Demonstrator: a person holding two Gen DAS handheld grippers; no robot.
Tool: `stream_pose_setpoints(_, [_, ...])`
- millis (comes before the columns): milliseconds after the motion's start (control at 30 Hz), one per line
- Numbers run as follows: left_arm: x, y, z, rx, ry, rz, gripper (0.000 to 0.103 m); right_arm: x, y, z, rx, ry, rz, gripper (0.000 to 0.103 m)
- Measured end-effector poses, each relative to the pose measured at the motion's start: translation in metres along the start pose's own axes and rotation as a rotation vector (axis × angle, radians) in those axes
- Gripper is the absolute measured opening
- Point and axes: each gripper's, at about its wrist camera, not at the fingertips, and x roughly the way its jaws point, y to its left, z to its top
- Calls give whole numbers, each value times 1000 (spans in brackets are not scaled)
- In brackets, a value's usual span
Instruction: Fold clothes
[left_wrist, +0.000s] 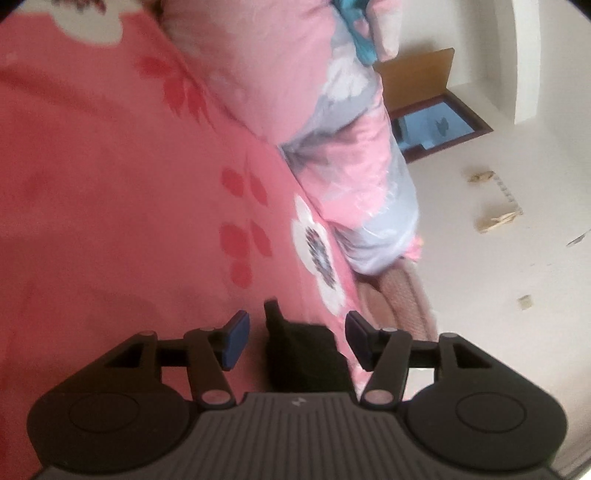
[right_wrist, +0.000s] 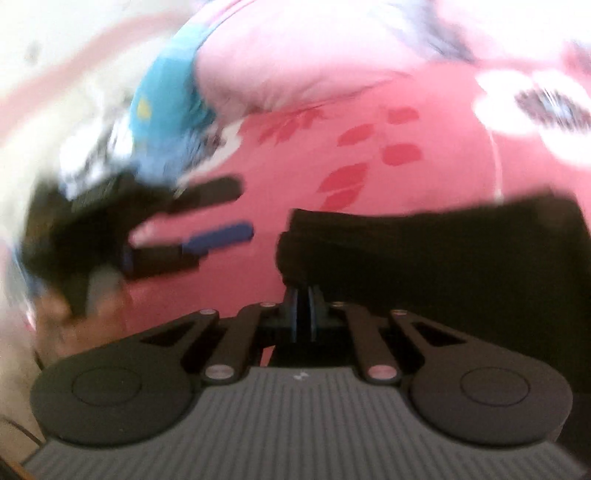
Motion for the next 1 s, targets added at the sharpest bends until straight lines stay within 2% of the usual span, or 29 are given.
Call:
stream_pose_setpoints(67, [2, 1, -3, -24, 33, -40, 58, -4, -13, -3, 91, -21, 36, 4])
stream_pose_setpoints(200, [7, -5, -14, -25, 102, -100, 58, -8, -19, -9, 126, -40, 56, 4])
stream_pose_setpoints(333, [18, -10, -22, -9, 149, -108, 58, -7, -18, -9, 117, -52, 63, 4])
stream_pose_setpoints(467, [35, -11, -26, 19, 169, -76, 58, -7, -16, -11, 106, -65, 79, 4])
stream_pose_setpoints(633, [58, -2, -21, -2, 160, -83, 57, -9, -14, -14, 97, -81, 104, 4])
stream_pose_setpoints(733, [61, 2, -22, -3, 150, -81, 52, -9, -16, -15, 87, -80, 114, 4])
stream_pose_setpoints(900, [61, 0, -23, 48, 141, -60, 49, -18, -19, -17, 60, -55, 132, 12])
stream_pose_setpoints(933, [61, -2, -24, 66, 141, -47, 49, -25, -21, -17, 53, -53, 135, 16])
stream_pose_setpoints(1000, [62, -7, -27, 120, 140, -18, 48, -47, -32, -18, 58, -76, 138, 30])
